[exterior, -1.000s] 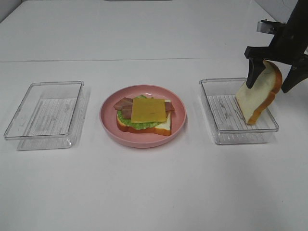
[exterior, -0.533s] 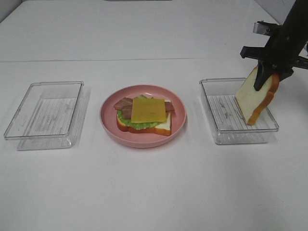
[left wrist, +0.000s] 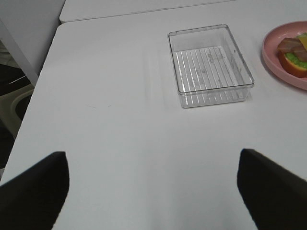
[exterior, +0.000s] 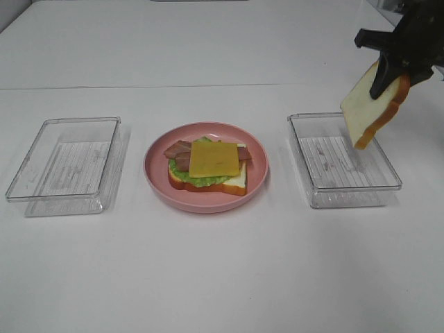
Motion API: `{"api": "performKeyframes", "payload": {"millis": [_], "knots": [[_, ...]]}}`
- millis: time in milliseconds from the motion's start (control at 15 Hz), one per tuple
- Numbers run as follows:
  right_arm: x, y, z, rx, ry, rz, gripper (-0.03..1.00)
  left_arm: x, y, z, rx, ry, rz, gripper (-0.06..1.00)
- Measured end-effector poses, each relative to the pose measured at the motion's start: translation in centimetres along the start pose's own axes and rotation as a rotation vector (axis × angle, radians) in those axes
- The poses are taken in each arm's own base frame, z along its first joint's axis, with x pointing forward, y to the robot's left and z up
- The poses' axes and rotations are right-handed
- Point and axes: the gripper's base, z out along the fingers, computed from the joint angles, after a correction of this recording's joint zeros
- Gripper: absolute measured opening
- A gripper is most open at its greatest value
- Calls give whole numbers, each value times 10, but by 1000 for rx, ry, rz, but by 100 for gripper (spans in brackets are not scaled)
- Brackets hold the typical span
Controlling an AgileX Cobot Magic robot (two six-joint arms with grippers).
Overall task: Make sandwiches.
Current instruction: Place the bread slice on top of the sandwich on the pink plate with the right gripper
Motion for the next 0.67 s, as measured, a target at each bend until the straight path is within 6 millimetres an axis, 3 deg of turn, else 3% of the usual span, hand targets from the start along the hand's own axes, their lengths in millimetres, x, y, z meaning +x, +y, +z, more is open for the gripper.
{"api": "performKeyframes", "payload": {"millis": [200, 333, 467, 667], "knots": [[13, 22, -48, -149, -108, -76, 23, 0, 0, 0, 0, 0, 0, 87], [22, 40, -70, -315, -157, -134, 23, 0, 0, 0, 0, 0, 0, 87], [32, 49, -67, -449, -139, -161, 23, 0, 0, 0, 0, 0, 0, 87], [57, 60, -33, -755, -65, -194, 23, 0, 0, 0, 0, 0, 0, 87]]}}
